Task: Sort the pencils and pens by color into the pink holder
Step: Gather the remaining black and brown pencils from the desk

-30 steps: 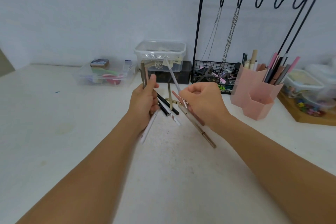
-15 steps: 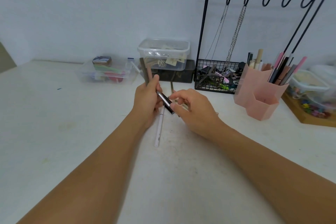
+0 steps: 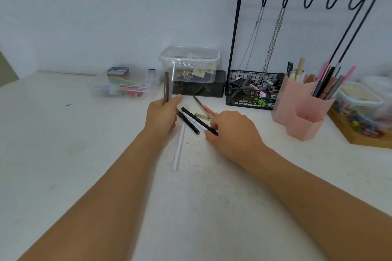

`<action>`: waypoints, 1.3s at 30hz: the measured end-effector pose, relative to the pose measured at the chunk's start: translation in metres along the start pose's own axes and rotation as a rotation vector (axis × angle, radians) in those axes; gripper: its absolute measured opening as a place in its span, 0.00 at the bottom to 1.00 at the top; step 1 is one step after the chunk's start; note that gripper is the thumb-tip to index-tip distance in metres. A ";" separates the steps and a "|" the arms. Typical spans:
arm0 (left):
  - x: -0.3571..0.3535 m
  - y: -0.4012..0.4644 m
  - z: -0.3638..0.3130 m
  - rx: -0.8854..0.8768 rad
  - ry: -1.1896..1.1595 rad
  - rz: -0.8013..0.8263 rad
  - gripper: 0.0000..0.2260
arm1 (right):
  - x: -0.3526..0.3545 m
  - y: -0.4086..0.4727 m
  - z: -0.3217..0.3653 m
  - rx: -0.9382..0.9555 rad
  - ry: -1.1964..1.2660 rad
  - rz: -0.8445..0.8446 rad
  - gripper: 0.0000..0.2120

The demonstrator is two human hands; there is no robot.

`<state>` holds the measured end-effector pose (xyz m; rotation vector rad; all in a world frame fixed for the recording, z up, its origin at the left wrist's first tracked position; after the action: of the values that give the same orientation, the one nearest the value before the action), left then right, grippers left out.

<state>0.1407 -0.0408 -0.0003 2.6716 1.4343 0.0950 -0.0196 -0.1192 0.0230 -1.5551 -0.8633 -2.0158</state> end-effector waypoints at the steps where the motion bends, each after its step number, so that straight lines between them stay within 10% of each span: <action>1: -0.001 -0.001 0.000 -0.005 0.026 0.010 0.15 | 0.002 0.000 0.002 0.005 -0.043 0.005 0.12; 9: -0.004 -0.004 -0.003 -0.045 -0.064 -0.011 0.21 | 0.001 0.004 0.006 0.022 -0.114 0.044 0.12; 14: -0.003 -0.004 -0.004 0.044 -0.195 0.002 0.21 | 0.004 0.005 -0.010 -0.083 0.676 -0.105 0.09; 19: -0.023 -0.020 -0.016 -0.054 -0.290 0.134 0.23 | 0.000 0.005 -0.008 -0.188 1.246 0.110 0.06; 28: -0.030 -0.025 -0.017 -0.060 -0.233 0.177 0.16 | -0.018 0.001 0.005 -0.078 1.248 0.197 0.07; 33: -0.012 -0.007 -0.007 -0.021 -0.257 0.076 0.21 | -0.009 -0.003 0.004 0.121 0.642 -0.074 0.09; 39: 0.008 0.007 0.000 -0.006 -0.255 0.008 0.21 | -0.018 -0.023 0.029 0.456 0.281 0.143 0.17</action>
<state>0.1512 -0.0383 0.0008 2.5714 1.3410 -0.2312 -0.0105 -0.0828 0.0064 -1.0254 -0.9807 -1.7270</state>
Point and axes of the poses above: each hand's wrist, its own y-axis towards the middle knuckle, its own x-axis out of the back of the hand, z = x × y, the point moved 4 cm from there along y, towards the middle knuckle, and after that the axes turned 10 degrees about -x, right-handed, at the moved point
